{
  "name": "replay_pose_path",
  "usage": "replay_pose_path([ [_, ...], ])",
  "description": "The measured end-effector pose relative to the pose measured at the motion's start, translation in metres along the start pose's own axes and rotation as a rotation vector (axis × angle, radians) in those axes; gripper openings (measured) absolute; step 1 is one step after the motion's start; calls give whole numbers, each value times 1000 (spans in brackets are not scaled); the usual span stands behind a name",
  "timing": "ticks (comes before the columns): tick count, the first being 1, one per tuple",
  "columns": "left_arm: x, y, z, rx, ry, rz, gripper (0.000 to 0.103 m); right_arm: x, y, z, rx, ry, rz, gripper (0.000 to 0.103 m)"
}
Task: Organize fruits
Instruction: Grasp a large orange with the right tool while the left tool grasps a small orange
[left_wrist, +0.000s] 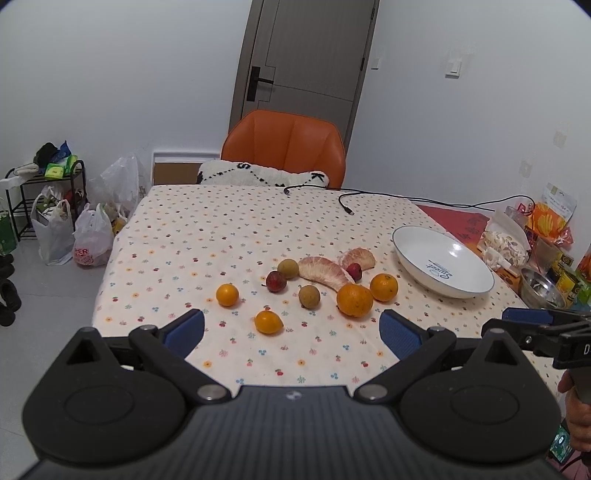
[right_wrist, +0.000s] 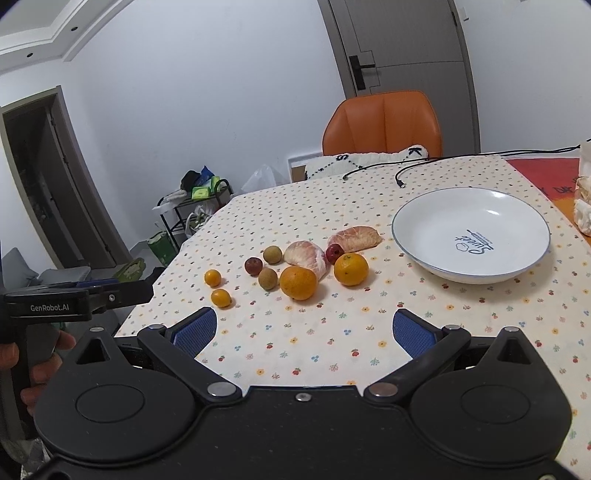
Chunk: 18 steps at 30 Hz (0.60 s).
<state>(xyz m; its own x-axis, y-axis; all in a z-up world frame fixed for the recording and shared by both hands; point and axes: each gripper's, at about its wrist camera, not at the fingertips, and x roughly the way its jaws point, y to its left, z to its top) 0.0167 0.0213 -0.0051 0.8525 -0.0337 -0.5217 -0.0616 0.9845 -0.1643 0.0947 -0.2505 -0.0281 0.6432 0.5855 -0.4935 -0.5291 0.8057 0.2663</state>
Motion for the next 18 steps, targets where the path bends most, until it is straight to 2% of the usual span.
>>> replay_pose_path([
  [11,26,5,-2,-1,18,-3,88,24,-5,3,-23,4,19,103],
  [13,31,7,-3,-6,26,-2,83,28,-7,3,-19,5,27,102],
  [18,45,10,-5,-19,47,-5,73,39,-14,5,1,15,42,91],
])
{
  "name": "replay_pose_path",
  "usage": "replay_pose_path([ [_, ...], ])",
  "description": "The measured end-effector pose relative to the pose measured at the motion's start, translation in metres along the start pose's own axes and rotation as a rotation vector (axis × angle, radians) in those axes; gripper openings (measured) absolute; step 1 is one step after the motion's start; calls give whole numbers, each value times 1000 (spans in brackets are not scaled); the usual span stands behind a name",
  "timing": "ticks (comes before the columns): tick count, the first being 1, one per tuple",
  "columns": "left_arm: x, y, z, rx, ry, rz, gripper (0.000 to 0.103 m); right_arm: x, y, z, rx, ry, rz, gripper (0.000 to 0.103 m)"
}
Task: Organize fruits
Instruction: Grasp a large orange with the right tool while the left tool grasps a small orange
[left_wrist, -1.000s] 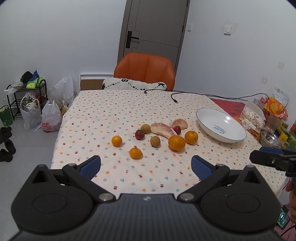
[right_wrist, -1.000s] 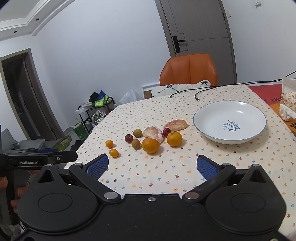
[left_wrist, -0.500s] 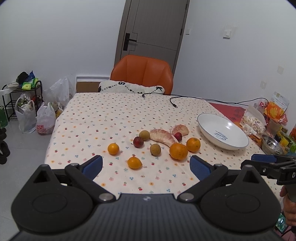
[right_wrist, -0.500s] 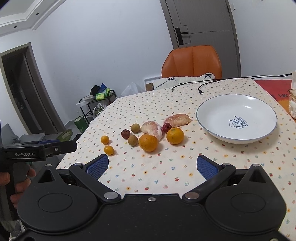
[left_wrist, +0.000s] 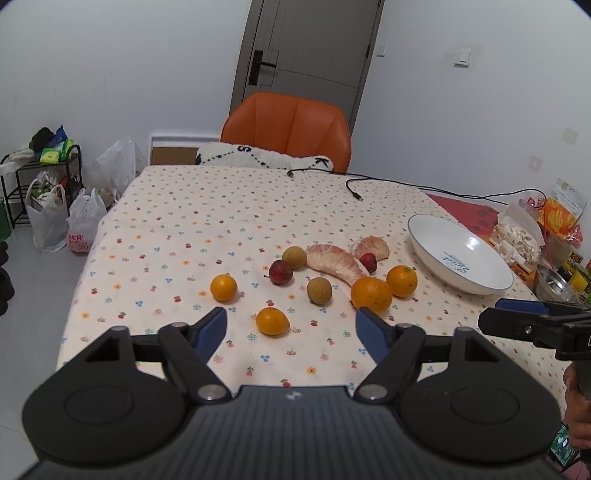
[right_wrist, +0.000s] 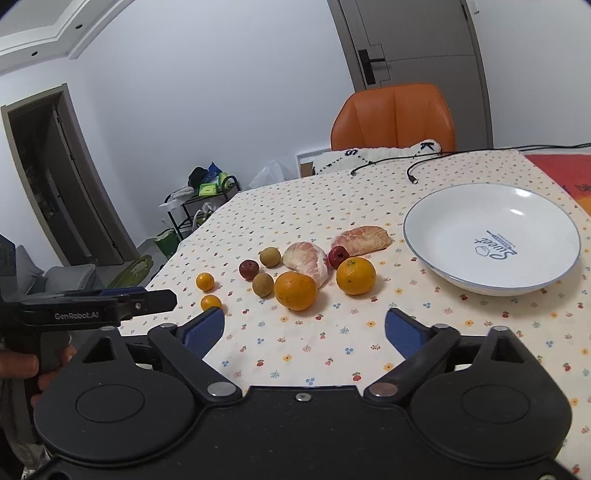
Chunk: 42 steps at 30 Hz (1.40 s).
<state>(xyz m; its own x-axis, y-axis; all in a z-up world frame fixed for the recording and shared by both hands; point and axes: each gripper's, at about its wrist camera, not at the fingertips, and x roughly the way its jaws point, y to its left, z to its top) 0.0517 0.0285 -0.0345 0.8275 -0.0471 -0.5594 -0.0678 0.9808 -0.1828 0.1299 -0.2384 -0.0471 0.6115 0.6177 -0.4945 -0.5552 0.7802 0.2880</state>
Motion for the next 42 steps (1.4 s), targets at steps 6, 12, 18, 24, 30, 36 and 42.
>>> replay_pose_path([
  [6,17,1,-1,-12,23,-11,66,15,-5,1,9,21,15,82],
  [12,34,9,-2,-35,49,-14,57,33,-8,4,16,46,34,75],
  [18,47,13,-1,-43,67,-14,52,50,-7,8,17,69,48,75],
  [24,57,17,-1,-51,80,-14,44,67,-5,11,13,94,58,75],
  [30,63,19,-1,-55,92,-23,32,84,-3,14,9,118,67,72],
  [36,63,22,-1,-60,87,-26,26,97,-1,15,-1,127,60,70],
  [42,59,24,-1,-58,72,-28,25,110,1,15,2,143,65,51],
])
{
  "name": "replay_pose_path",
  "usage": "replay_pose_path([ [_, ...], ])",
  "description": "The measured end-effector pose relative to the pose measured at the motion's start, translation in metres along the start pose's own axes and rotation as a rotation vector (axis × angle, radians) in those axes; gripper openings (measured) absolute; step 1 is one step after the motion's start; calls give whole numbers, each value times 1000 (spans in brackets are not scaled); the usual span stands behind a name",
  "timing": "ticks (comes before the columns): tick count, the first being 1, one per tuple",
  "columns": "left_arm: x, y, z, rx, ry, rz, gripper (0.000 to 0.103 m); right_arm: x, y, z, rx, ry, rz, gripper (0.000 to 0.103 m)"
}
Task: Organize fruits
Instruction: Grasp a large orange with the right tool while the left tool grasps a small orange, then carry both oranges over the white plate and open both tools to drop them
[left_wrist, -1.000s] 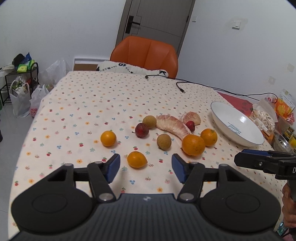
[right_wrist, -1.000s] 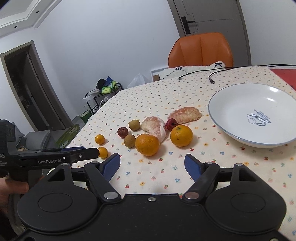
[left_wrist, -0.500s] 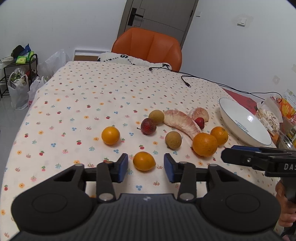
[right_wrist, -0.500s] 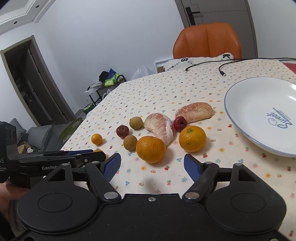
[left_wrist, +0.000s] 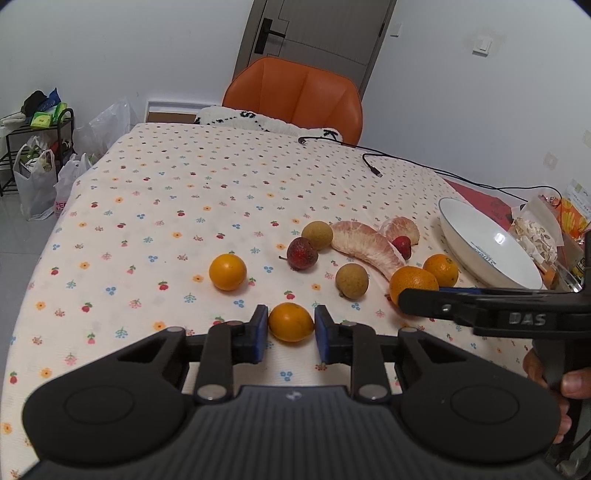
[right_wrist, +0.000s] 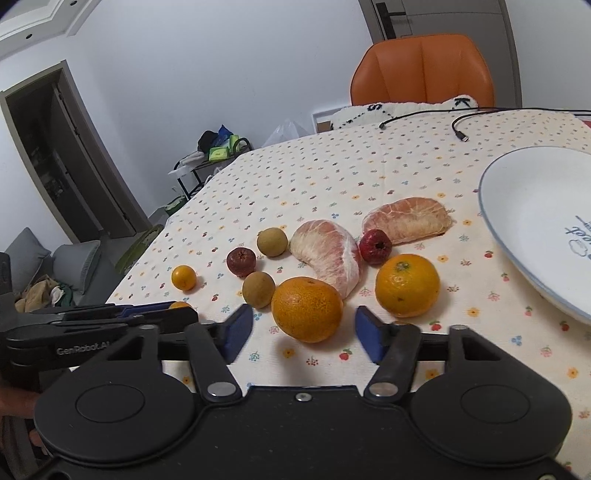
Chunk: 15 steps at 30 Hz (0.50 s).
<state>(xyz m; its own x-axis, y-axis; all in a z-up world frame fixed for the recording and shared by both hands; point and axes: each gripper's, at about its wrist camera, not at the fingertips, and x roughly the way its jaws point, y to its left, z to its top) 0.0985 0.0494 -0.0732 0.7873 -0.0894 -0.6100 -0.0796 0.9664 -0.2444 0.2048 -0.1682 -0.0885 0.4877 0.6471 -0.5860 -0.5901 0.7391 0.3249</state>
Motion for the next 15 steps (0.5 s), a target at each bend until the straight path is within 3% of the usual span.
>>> replay_pose_path([
  [2,-2,1,1,-4,-6,-4,25,1,1,0,-4,-5,-15,40],
  [15,-8,-15,9,21,-30,-40,25,-25,-2,-2,8,-55,-24,39],
])
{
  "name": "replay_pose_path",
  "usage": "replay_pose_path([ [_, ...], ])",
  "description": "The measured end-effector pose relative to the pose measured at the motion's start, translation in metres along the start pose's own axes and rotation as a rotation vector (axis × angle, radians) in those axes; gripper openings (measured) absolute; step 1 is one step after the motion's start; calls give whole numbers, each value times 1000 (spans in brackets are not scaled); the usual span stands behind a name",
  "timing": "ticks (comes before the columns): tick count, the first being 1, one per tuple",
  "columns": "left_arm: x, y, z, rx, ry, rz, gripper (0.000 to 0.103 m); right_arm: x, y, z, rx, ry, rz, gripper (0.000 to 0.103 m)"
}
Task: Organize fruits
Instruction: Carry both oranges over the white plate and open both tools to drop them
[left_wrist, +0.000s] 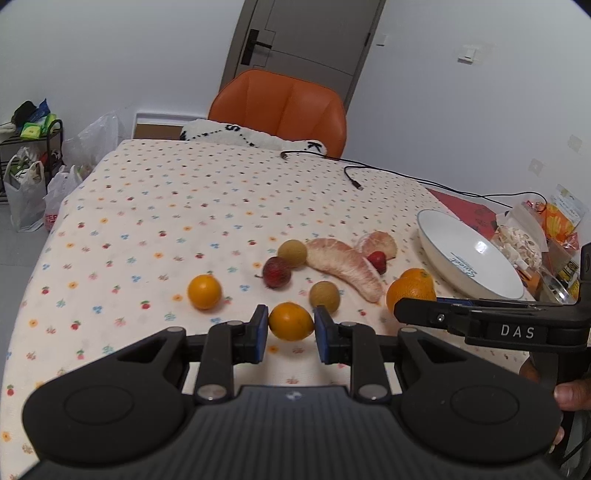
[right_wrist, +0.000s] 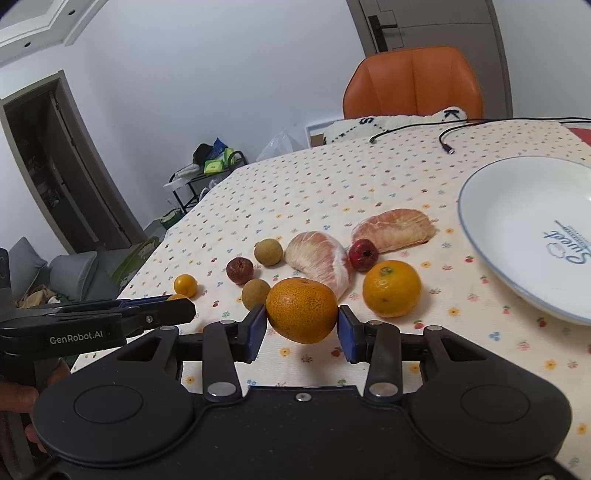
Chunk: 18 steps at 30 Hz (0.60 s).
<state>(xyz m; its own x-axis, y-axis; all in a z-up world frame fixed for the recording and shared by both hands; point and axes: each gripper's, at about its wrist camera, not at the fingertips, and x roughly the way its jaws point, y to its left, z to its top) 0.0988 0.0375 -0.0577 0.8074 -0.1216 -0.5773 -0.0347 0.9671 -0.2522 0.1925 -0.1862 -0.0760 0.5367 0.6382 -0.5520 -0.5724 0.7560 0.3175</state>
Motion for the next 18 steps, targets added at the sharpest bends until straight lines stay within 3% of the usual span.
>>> replay_pose_path([
  [18,8,-46,15,81,-14,-63,25,-44,-26,5,28,-80,-56,39],
])
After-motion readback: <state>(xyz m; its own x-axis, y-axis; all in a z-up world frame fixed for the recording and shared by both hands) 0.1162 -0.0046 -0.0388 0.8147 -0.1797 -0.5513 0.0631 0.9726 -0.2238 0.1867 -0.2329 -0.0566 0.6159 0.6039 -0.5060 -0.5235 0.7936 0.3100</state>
